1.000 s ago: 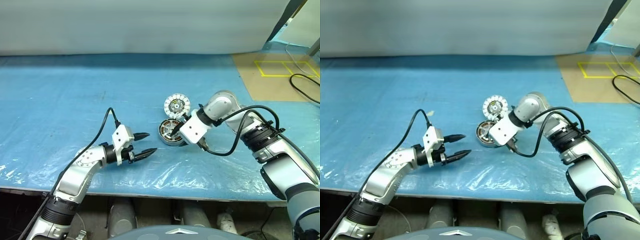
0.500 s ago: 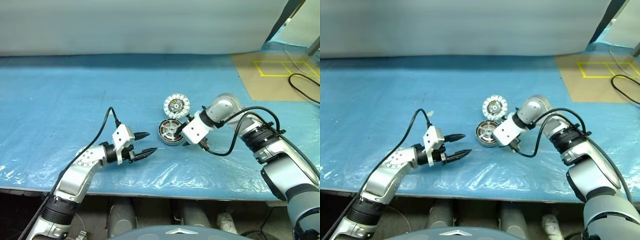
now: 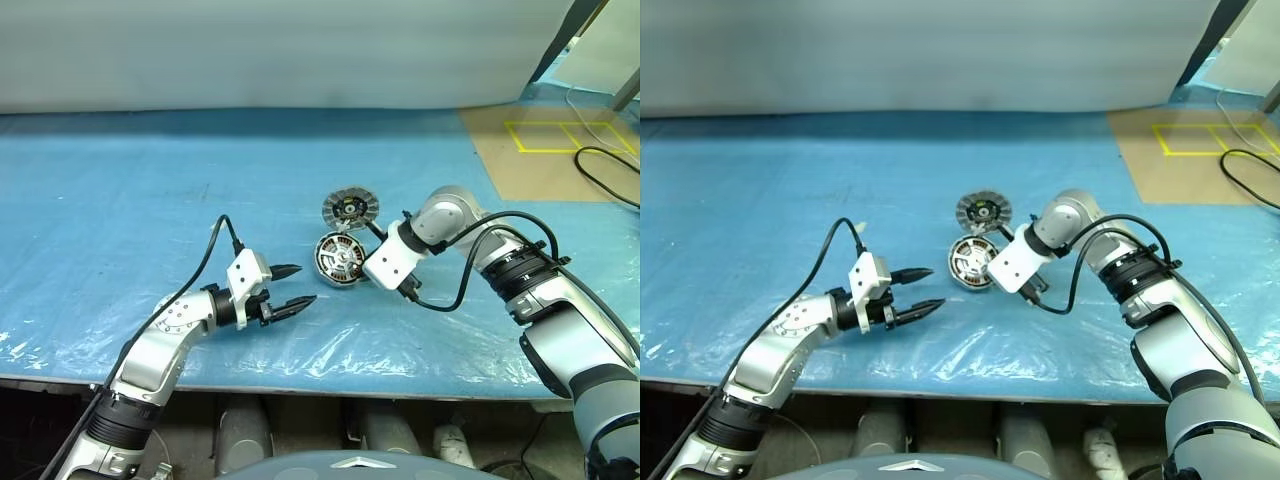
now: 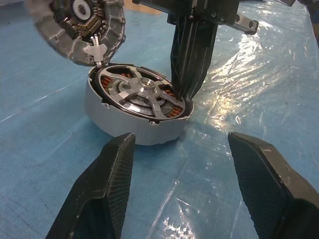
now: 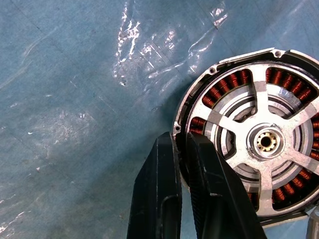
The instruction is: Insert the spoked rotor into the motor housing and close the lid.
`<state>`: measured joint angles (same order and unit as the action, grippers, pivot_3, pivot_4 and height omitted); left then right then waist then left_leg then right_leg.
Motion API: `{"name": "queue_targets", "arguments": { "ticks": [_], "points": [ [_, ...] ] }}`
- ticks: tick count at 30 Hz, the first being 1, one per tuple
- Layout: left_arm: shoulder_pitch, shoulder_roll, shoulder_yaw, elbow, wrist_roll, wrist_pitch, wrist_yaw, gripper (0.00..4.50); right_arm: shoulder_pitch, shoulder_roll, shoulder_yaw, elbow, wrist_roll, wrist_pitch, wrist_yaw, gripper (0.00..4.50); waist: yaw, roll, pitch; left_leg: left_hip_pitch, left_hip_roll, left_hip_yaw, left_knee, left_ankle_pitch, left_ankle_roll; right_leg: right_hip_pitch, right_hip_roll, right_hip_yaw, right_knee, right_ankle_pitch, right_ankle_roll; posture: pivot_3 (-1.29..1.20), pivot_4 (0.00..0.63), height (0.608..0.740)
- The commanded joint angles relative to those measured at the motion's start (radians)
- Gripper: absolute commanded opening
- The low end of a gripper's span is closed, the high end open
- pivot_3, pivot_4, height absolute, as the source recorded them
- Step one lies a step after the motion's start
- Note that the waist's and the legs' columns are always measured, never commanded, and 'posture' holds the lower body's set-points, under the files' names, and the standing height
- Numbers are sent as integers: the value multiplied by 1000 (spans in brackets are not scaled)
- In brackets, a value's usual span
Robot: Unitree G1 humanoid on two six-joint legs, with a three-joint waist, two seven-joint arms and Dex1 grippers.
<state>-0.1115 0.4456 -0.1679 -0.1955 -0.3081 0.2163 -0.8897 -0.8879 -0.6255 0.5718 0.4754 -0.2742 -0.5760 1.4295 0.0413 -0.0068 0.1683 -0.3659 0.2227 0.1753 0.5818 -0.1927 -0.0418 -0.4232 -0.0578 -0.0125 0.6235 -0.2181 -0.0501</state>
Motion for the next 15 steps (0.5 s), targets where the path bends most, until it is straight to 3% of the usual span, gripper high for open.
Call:
{"name": "queue_targets", "arguments": {
  "ticks": [1,8,15],
  "points": [
    [-5,-1,1,-21,-3,-14,0,3143,-9,-11,0,-25,1,-9,18,16,0,0,0,0,0,0,0,0,0,0,0,0,0,0,0,0,150,740],
    [-12,1,6,-20,-7,-13,-3,3143,19,-66,7,-182,75,-36,117,16,3,0,0,-3,0,0,-1,1,2,-1,0,0,-2,0,0,0,150,740],
    [-8,2,7,-24,-8,-10,-3,3143,73,-125,55,-361,210,74,185,16,3,0,0,-4,0,0,-1,1,3,-2,0,0,-2,0,0,0,150,740]
  ]
}}
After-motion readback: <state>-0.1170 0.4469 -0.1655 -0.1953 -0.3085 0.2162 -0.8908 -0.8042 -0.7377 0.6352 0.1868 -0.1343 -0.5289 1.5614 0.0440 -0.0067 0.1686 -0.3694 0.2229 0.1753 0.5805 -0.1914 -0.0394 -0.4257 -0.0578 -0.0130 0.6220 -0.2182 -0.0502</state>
